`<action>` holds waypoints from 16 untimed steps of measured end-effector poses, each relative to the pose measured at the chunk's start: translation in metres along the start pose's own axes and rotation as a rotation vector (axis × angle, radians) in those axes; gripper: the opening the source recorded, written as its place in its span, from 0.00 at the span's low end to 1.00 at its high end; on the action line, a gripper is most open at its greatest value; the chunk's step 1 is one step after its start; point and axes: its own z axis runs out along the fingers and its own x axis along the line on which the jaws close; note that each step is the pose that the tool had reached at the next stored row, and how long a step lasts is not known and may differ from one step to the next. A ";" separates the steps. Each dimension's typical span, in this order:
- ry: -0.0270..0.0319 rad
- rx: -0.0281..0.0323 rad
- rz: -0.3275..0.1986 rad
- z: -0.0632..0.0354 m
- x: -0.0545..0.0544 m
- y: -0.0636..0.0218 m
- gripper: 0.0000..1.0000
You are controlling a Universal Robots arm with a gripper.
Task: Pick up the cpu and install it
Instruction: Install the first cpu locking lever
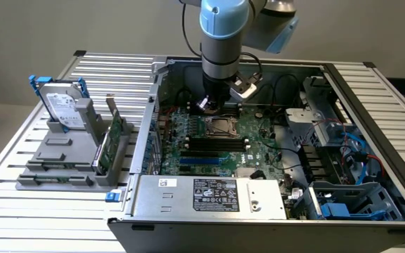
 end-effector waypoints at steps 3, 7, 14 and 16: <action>-0.0011 -0.0010 0.000 0.0004 0.000 0.0004 0.11; -0.0026 -0.0024 0.000 0.0010 0.001 0.0012 0.11; -0.0041 -0.0043 0.000 0.0021 0.003 0.0037 0.11; -0.0046 -0.0048 -0.001 0.0024 0.004 0.0045 0.11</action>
